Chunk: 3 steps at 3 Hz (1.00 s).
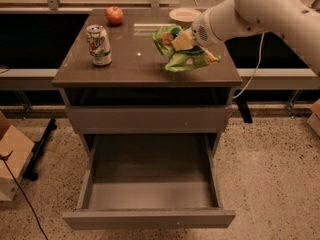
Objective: Place green rice chip bag into middle drawer
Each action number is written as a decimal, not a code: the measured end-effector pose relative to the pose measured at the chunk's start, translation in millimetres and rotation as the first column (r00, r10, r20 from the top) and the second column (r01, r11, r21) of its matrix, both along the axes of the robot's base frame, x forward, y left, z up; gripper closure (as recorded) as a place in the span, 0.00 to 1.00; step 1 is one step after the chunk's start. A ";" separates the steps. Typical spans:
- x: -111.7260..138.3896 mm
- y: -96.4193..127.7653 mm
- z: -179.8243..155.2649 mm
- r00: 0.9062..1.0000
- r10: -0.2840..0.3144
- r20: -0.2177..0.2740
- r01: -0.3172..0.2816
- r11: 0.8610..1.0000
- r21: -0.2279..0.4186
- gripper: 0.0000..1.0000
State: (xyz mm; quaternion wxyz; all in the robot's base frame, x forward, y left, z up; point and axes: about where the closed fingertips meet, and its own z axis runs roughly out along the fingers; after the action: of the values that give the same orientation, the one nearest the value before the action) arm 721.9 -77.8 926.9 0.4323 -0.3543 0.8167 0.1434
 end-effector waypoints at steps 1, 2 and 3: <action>-55.0 0.4 10.5 0.998 0.064 0.010 -0.064 0.998 -0.017 1.00; -118.7 5.3 4.5 0.988 0.155 0.006 -0.154 0.988 -0.017 1.00; -179.7 5.1 -15.1 0.976 0.209 -0.063 -0.210 0.978 -0.001 1.00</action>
Offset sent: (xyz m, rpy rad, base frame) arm -0.2045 0.0032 -0.0087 -0.0155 -0.0052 0.2788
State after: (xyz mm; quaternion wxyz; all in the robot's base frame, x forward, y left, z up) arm 542.1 -72.7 911.8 0.3876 -0.4354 0.7886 0.1958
